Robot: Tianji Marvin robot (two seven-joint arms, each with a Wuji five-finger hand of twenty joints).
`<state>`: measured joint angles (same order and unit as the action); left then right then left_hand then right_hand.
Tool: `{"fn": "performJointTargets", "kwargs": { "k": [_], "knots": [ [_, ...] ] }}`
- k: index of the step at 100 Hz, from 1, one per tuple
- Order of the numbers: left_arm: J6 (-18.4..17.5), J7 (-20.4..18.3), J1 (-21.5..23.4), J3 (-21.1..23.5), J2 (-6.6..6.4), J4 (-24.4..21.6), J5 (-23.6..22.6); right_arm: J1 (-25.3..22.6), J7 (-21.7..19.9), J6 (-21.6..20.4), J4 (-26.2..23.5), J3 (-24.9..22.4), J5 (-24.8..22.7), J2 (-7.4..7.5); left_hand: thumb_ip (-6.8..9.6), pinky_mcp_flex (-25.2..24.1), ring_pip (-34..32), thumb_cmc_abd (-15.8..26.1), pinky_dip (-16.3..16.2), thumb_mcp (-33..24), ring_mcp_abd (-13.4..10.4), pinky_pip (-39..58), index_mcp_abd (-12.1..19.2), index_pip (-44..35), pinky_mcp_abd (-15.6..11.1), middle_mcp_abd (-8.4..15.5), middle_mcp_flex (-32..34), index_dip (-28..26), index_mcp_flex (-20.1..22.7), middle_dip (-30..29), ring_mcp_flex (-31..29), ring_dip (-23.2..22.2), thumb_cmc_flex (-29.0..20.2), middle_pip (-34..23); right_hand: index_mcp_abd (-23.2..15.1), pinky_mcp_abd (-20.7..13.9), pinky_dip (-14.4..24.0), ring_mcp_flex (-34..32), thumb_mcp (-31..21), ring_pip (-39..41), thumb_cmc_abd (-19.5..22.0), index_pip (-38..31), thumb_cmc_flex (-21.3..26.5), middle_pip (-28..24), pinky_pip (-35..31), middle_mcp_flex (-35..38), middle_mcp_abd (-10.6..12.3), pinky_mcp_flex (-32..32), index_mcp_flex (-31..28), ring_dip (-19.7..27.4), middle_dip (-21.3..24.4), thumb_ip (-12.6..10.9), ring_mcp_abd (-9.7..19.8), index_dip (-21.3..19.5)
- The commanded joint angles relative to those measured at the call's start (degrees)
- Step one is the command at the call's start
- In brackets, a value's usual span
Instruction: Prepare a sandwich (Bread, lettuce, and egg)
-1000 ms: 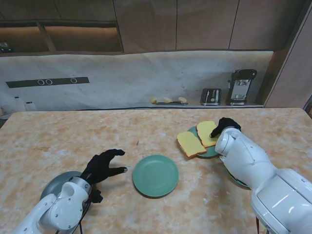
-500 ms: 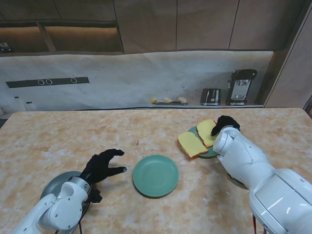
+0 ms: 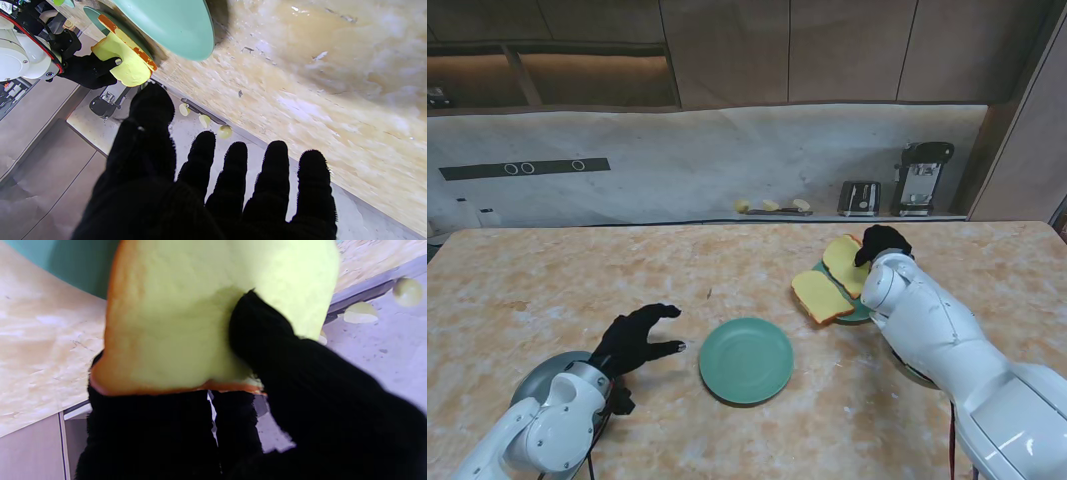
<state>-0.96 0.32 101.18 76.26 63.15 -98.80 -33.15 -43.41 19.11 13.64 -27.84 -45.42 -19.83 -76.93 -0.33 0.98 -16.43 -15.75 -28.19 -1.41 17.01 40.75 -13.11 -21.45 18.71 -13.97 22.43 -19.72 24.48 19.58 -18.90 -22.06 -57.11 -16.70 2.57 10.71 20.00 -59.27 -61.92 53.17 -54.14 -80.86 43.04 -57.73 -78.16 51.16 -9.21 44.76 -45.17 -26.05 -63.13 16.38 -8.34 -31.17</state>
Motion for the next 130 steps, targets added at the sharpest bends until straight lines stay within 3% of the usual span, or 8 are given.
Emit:
{"fn": "performJointTargets", "kwargs": {
  "k": [1, 26, 41, 46, 66, 76, 92, 130],
  "knots": [
    [-0.3, -0.59, 0.55, 0.22, 0.04, -0.1, -0.32, -0.52, -0.38, -0.26, -0.29, -0.37, -0.23, -0.16, -0.51, -0.22, -0.3, 0.51, -0.88, 0.58, -1.46, 0.31, 1.19, -0.8, 0.27, 1.22, 0.81, -0.37, 0.85, 0.63, -1.21, -0.69, -1.36, -0.36, -4.2, -1.97, 1.09, -2.79, -7.31, 2.31, -1.29, -3.33, 4.57, -1.67, -3.17, 1.71, -1.5, 3.22, -2.6, 1.45, 32.68, -3.37, -2.83, -0.71],
    [-0.93, -0.23, 1.33, 1.05, 0.06, -0.73, -0.71, -3.18, -0.62, 0.11, -7.19, -3.33, -1.09, 1.56, -0.5, -0.21, -0.3, 0.51, -0.87, 0.57, -1.52, 0.31, 1.51, -0.93, 0.25, 1.28, 0.81, -0.45, 0.81, 0.63, -1.28, -0.69, -1.44, -0.32, -3.13, -1.42, 3.01, -6.2, -8.85, 4.55, -2.59, -3.16, 5.14, -2.34, -5.73, 1.8, -3.38, 8.69, -3.33, 2.4, 32.02, -3.68, -3.04, -0.96],
    [-1.19, 0.25, 1.72, 1.38, 0.12, -1.1, -1.01, -5.84, -1.65, 0.56, -13.77, -6.13, -2.22, 3.16, -0.5, -0.22, -0.28, 0.6, -0.87, 0.58, -1.51, 0.32, 1.68, -0.99, 0.26, 1.31, 0.95, -0.5, 0.72, 0.67, -1.23, -0.69, -1.39, -0.39, -2.7, -1.03, 3.93, -6.92, -9.12, 4.91, -3.5, -2.93, 5.48, -2.45, -5.28, 1.99, -3.87, 10.61, -4.0, 3.5, 32.26, -3.87, -3.29, -0.68],
    [-1.3, 0.43, 1.8, 1.44, 0.15, -1.14, -1.08, -6.89, -2.11, 0.88, -16.22, -7.31, -2.44, 3.66, -0.5, -0.25, -0.28, 0.65, -0.86, 0.59, -1.57, 0.29, 1.71, -0.97, 0.27, 1.37, 0.95, -0.49, 0.66, 0.66, -1.21, -0.69, -1.35, -0.38, -2.55, -0.83, 6.21, -6.95, -9.44, 6.05, -3.89, -2.83, 5.62, -2.71, -4.51, 2.09, -4.12, 11.49, -4.25, 5.24, 32.46, -4.02, -3.6, -0.64],
    [-1.49, 1.23, 2.08, 1.52, 0.26, -1.24, -1.45, -11.77, -5.86, 0.88, -26.64, -11.83, -4.24, 6.2, -0.5, -0.25, -0.32, 0.7, -0.85, 0.64, -1.52, 0.28, 1.87, -1.0, 0.28, 1.41, 1.05, -0.51, 0.41, 0.67, -1.31, -0.7, -1.29, -0.38, -2.1, -0.54, 6.9, -7.23, -9.99, 6.6, -4.86, -2.7, 6.08, -3.0, -4.59, 2.36, -4.36, 11.88, -4.69, 5.49, 32.22, -4.61, -3.85, -0.63],
    [-1.54, 1.49, 2.23, 1.56, 0.29, -1.28, -1.56, -14.59, -9.33, 0.15, -32.15, -14.45, -3.64, 7.33, -0.51, -0.18, -0.32, 0.71, -0.86, 0.69, -1.56, 0.31, 1.82, -1.02, 0.31, 1.37, 1.1, -0.51, 0.45, 0.67, -1.36, -0.7, -1.22, -0.39, -1.87, -0.39, 7.42, -7.32, -10.3, 7.1, -5.39, -2.64, 6.24, -3.05, -4.56, 2.66, -4.56, 11.86, -5.11, 5.44, 32.09, -4.98, -4.12, -0.85],
    [-1.23, 1.58, 2.53, 1.7, 0.3, -1.53, -1.75, -17.7, -19.72, -3.92, -38.36, -17.31, -1.5, 10.02, -0.53, -0.18, -0.33, 0.83, -0.85, 0.77, -1.48, 0.3, 1.83, -1.03, 0.21, 1.58, 0.86, -0.49, 0.52, 0.66, -1.4, -0.71, -1.08, -0.34, -1.84, -0.27, 8.41, -6.89, -10.63, 7.74, -6.01, -2.16, 6.39, -2.72, -4.35, 3.01, -4.33, 11.69, -5.28, 4.65, 31.34, -5.52, -3.98, -1.5],
    [-0.92, 1.24, 2.81, 1.93, 0.17, -1.93, -2.66, -22.13, -32.1, -7.81, -47.1, -19.44, 10.81, 11.78, -0.47, -0.12, -0.38, 0.87, -0.82, 0.54, -1.61, 0.27, 2.0, -1.03, 0.29, 1.44, 1.25, -0.45, 0.22, 0.68, -1.57, -0.74, -1.53, -0.45, -1.73, 0.46, 11.66, -6.17, -12.21, 8.88, -7.46, -0.68, 7.04, -1.9, -4.23, 3.74, -4.15, 10.67, -6.33, -0.22, 29.51, -6.95, -4.91, -2.67]
  ]
}}
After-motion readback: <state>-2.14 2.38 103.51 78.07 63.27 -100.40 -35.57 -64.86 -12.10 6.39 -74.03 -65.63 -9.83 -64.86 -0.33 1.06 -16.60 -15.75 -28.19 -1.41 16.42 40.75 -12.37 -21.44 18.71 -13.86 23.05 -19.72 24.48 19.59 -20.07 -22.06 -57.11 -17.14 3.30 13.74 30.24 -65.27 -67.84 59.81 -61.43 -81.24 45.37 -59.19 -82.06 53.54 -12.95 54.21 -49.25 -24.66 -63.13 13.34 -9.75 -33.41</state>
